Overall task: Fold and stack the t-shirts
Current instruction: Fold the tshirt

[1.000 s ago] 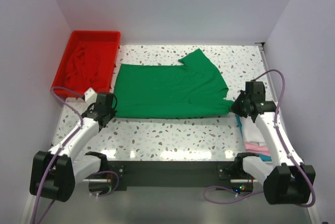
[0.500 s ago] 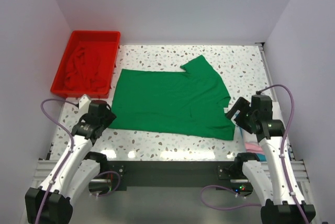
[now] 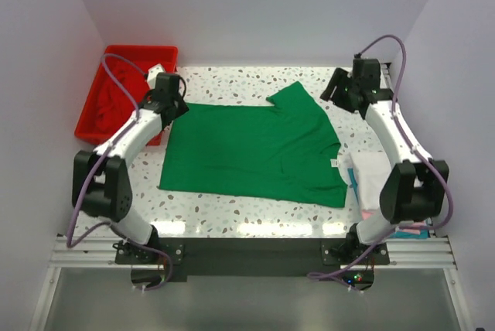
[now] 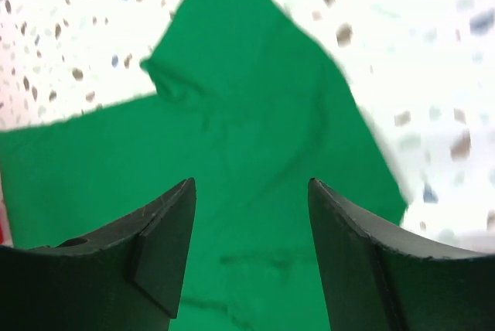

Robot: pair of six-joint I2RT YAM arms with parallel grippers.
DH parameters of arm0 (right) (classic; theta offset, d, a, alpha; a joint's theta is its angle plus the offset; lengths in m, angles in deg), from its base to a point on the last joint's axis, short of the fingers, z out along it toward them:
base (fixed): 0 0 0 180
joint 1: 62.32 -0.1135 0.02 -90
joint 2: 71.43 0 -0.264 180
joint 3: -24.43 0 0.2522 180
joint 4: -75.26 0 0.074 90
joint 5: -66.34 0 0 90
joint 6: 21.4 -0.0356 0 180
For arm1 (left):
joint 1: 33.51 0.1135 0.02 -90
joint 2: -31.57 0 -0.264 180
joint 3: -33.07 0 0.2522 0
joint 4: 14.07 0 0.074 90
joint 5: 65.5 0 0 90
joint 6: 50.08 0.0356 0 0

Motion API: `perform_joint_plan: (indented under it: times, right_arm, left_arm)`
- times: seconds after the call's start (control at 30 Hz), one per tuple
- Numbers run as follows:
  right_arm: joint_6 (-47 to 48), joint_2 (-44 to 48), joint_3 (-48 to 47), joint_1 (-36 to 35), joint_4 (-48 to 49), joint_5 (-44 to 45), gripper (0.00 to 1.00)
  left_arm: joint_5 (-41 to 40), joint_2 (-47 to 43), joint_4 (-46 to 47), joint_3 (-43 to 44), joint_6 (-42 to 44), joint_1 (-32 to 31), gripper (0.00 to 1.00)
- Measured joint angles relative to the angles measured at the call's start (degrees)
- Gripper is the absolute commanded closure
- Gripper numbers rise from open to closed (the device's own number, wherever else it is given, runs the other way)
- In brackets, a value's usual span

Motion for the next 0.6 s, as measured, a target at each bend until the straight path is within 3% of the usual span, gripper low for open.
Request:
perform_joint_plan:
  times: [0.23, 0.6]
  right_arm:
    - [3.5, -22.1, -17.6, -0.2, 8.5, 0.6, 0.41]
    - [8.6, -46.9, -40.6, -0.6, 10.3, 2.3, 0.43]
  left_arm:
    - [-4.8, 19.3, 0.3, 14.5, 5.2, -0.3, 0.63]
    - [-9.2, 37.4, 1.6, 29.3, 9.4, -0.3, 0.62]
